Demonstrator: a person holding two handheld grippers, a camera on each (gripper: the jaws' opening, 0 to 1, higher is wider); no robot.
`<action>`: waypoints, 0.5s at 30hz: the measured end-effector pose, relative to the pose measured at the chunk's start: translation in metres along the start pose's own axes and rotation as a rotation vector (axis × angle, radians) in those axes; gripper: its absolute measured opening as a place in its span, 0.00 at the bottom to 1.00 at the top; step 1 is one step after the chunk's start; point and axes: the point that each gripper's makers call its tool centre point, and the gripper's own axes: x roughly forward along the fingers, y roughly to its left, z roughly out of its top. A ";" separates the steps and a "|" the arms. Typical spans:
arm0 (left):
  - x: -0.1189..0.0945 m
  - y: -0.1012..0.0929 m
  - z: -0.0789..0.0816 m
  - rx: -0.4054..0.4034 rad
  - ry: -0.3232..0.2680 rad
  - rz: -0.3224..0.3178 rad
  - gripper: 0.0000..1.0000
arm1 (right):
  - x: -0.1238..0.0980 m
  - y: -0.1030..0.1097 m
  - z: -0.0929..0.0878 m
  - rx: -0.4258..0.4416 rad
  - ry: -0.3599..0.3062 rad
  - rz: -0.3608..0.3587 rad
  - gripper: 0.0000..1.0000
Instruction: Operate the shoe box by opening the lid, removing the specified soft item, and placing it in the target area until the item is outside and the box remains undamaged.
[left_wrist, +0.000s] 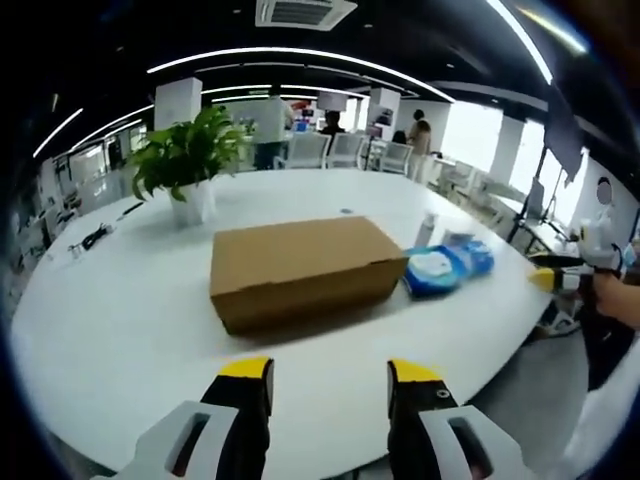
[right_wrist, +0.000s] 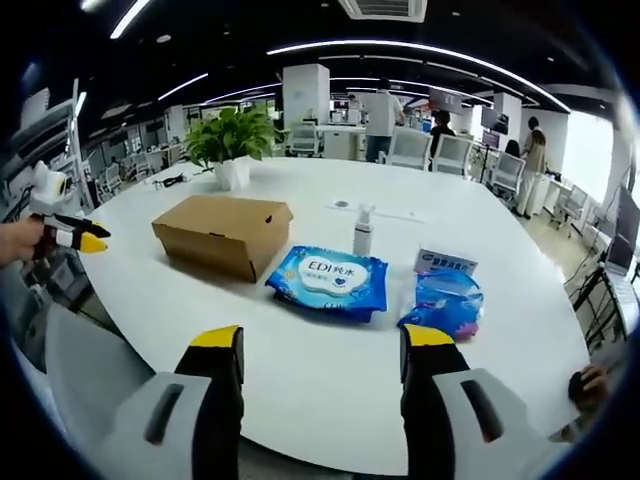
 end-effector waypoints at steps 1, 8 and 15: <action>-0.001 -0.003 0.001 -0.001 -0.001 -0.002 0.47 | -0.002 -0.001 -0.001 0.003 -0.001 -0.001 0.61; -0.004 -0.023 0.002 -0.015 -0.016 -0.028 0.51 | -0.013 0.000 -0.005 0.012 0.002 0.011 0.64; -0.005 -0.039 -0.002 -0.040 -0.012 -0.049 0.54 | -0.016 -0.004 -0.002 0.018 0.001 0.027 0.66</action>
